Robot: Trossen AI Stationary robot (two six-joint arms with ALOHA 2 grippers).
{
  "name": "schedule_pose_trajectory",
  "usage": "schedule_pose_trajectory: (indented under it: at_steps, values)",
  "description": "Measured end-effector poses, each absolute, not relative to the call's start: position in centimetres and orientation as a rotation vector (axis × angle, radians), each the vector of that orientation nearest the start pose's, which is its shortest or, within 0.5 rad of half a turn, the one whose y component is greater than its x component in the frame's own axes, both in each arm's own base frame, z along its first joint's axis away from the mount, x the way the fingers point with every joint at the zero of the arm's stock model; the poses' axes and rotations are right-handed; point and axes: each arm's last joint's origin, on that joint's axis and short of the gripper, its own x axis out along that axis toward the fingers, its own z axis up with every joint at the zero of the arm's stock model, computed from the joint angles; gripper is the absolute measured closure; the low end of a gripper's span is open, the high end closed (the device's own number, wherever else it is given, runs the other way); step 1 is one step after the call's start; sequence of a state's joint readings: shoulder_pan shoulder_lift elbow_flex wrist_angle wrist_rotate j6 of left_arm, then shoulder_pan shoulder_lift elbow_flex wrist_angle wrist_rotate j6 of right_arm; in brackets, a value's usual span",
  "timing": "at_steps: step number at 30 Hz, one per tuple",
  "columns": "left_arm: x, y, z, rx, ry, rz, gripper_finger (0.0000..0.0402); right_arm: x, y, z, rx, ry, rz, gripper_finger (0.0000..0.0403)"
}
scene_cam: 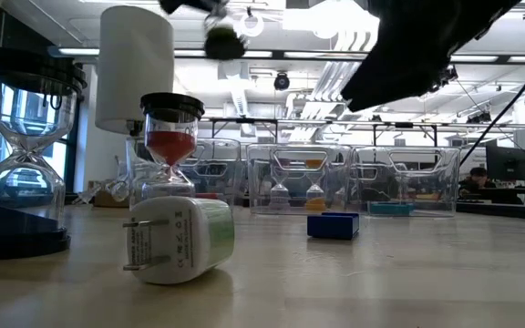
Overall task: Pick & Place Office items
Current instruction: Put the green hourglass into the middle transparent bin
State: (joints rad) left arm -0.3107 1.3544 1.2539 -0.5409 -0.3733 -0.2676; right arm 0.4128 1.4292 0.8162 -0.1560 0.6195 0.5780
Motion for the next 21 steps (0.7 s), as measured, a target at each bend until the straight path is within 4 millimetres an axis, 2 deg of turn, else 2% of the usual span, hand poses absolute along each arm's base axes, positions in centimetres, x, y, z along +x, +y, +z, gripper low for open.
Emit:
schedule_pose_trajectory:
  at_steps: [5, 10, 14, 21]
  values:
    - [28.2, -8.2, 35.2, -0.057, 0.466, 0.104, 0.0237, 27.2, 10.3, 21.8, 0.144, 0.488, -0.335, 0.0171]
    - [28.5, -8.4, 36.2, -0.077, 0.368, 0.068, 0.0236, 27.4, 12.0, 23.5, -0.014, 0.323, -0.294, 0.0171]
    - [28.6, -8.5, 36.8, -0.084, 0.315, 0.052, 0.0236, 27.0, 13.3, 24.3, -0.151, 0.262, -0.289, 0.0171]
    - [28.6, -9.0, 37.4, -0.084, 0.258, 0.025, 0.0236, 26.6, 14.5, 25.5, -0.274, 0.178, -0.324, 0.0171]
